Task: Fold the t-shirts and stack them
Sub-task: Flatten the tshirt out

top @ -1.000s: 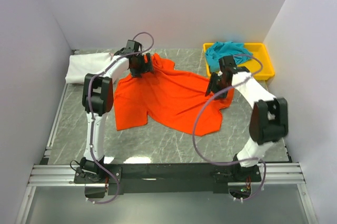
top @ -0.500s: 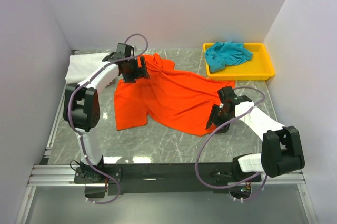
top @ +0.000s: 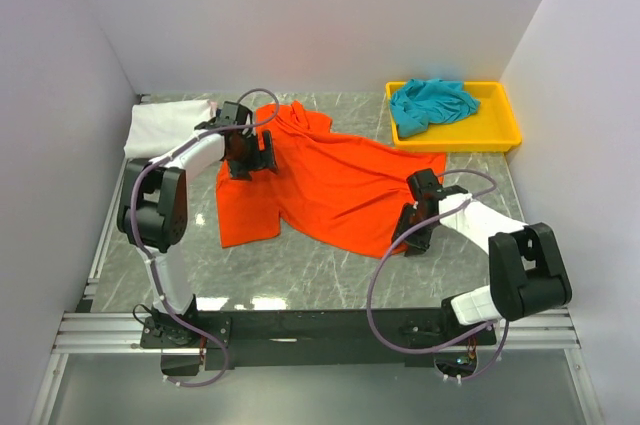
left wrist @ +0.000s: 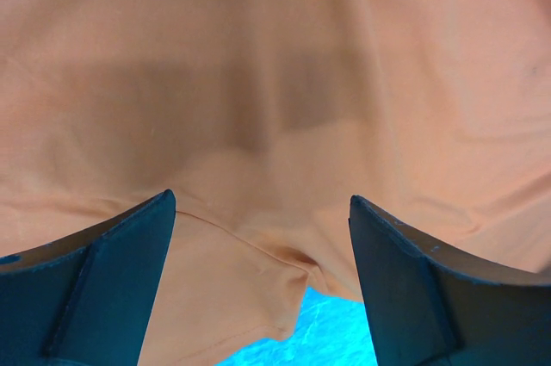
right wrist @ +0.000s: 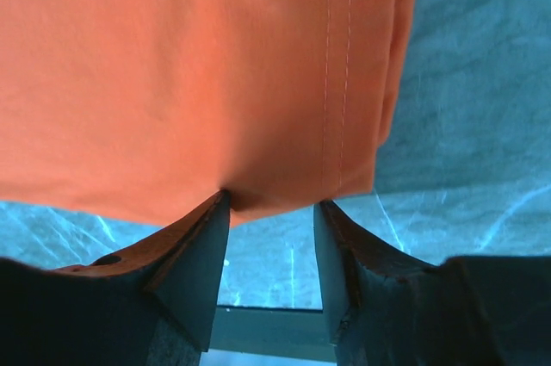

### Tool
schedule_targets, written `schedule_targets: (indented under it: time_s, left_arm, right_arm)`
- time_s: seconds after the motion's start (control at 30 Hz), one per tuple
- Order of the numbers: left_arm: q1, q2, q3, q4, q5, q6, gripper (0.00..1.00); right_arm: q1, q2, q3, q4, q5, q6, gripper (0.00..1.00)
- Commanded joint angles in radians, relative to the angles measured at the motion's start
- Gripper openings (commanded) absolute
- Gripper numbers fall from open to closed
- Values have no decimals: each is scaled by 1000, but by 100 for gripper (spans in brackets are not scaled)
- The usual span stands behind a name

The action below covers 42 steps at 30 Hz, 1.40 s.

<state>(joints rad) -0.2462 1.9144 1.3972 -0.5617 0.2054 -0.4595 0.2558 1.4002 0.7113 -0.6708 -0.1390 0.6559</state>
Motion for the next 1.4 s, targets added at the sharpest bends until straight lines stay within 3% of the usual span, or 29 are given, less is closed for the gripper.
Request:
schedule_targets:
  time_s: [0.0,0.07,0.2,0.37,0.47,0.6,0.67,0.77,1.0,1.2,1.37]
  left_arm:
    - [8,-55,14,23,22,15,88]
    - [13,-58,11,25,23,13,88]
    - [25,-64,-6,31,23,13,88]
    - [48,-48,-53,57,25,8,88]
    - [54,-23,-82,86,31,2,88]
    - [59,15,-98,95,22,-4,88]
    - [64,26,-98,91,20,-5,88]
    - [67,20,-101,88,17,-4,88]
    - [70,26,-92,80,22,1,88]
    - [71,35,-84,71,19,8,88]
    - [74,38,-86,72,23,9,88]
  right_arm:
    - [5,26,8,54,36,10,48]
    - [3,54,22,59,44,4,45]
    - [7,54,79,18,67,-12,21]
    - [11,-21,186,-154,95,-50,10]
    - [11,-73,235,-237,76,-64,8]
    - [11,-116,293,-320,91,-67,14]
    - [11,-139,310,-346,120,-55,27]
    - [11,-170,289,-340,137,-38,38]
    - [11,-182,108,-236,66,-10,39]
    - [13,-141,2,-165,53,8,31]
    - [11,-87,4,-121,125,21,40]
